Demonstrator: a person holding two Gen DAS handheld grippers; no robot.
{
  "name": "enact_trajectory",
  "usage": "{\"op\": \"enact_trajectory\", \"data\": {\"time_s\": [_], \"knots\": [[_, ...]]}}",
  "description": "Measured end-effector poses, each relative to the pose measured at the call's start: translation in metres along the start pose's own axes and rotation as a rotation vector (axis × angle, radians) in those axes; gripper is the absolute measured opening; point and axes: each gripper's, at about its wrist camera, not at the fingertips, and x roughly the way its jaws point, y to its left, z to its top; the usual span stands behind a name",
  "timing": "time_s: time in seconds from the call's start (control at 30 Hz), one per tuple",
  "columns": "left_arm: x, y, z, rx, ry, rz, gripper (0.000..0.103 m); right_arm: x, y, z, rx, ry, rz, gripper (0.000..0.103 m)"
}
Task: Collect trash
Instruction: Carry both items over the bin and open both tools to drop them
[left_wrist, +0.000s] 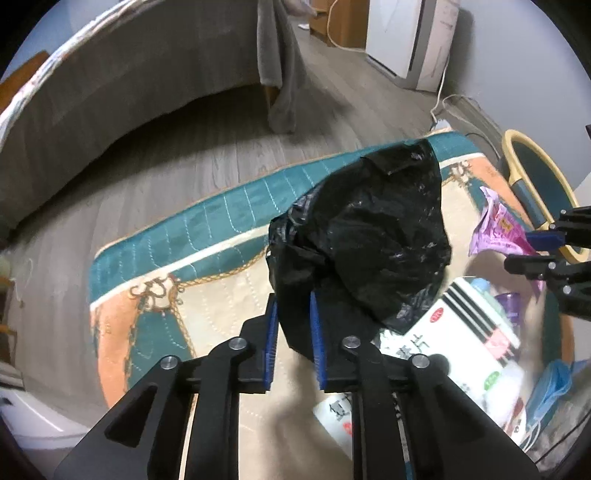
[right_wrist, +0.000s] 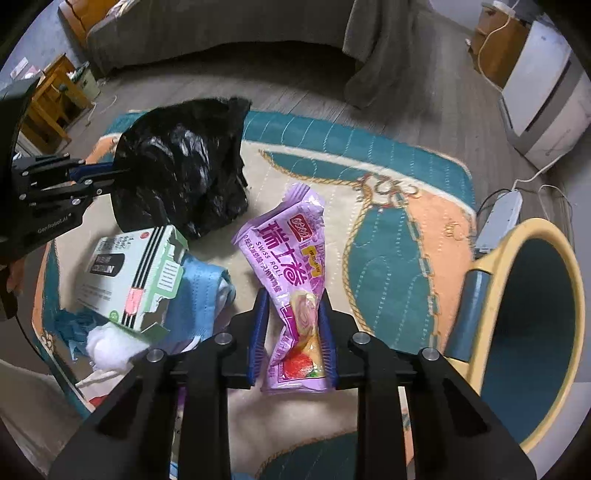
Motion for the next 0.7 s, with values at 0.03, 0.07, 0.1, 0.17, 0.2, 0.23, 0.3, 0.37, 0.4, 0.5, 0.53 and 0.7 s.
{"op": "enact_trajectory", "data": {"time_s": [0.03, 0.07, 0.1, 0.17, 0.2, 0.23, 0.3, 0.37, 0.4, 0.5, 0.53, 0.7], "knots": [[-0.004, -0.001, 0.0, 0.001, -0.013, 0.009, 0.016, -0.005, 0.0, -0.002, 0.003, -0.012, -0.004, 0.025], [-0.009, -0.002, -0.001, 0.002, -0.025, 0.013, 0.014, -0.008, -0.001, -0.003, 0.006, -0.02, -0.006, 0.025], [-0.015, -0.004, -0.001, 0.004, -0.041, 0.025, 0.014, -0.013, -0.003, -0.005, 0.012, -0.031, -0.011, 0.025], [-0.027, -0.006, -0.001, 0.002, -0.076, 0.056, 0.012, -0.023, -0.004, -0.007, 0.024, -0.054, -0.02, 0.025], [-0.033, -0.006, -0.001, -0.004, -0.091, 0.068, 0.011, -0.029, -0.005, -0.011, 0.033, -0.068, -0.022, 0.025], [-0.04, -0.006, -0.001, -0.013, -0.11, 0.08, 0.011, -0.031, -0.004, -0.011, 0.038, -0.076, -0.022, 0.025], [-0.051, -0.005, -0.003, -0.032, -0.135, 0.095, 0.009, -0.041, -0.003, -0.018, 0.05, -0.097, -0.023, 0.025], [-0.063, -0.005, -0.005, -0.053, -0.159, 0.11, 0.007, -0.049, -0.01, -0.025, 0.06, -0.109, -0.027, 0.025], [-0.068, -0.004, -0.005, -0.061, -0.168, 0.115, 0.007, -0.053, -0.013, -0.028, 0.068, -0.116, -0.027, 0.025], [-0.087, -0.004, -0.007, -0.099, -0.205, 0.116, 0.005, -0.064, -0.023, -0.039, 0.091, -0.135, -0.024, 0.024], [-0.094, -0.005, -0.007, -0.11, -0.218, 0.117, 0.005, -0.067, -0.024, -0.042, 0.096, -0.139, -0.024, 0.024], [-0.124, -0.015, -0.006, -0.125, -0.261, 0.119, 0.004, -0.085, -0.036, -0.053, 0.106, -0.165, -0.047, 0.024]]}}
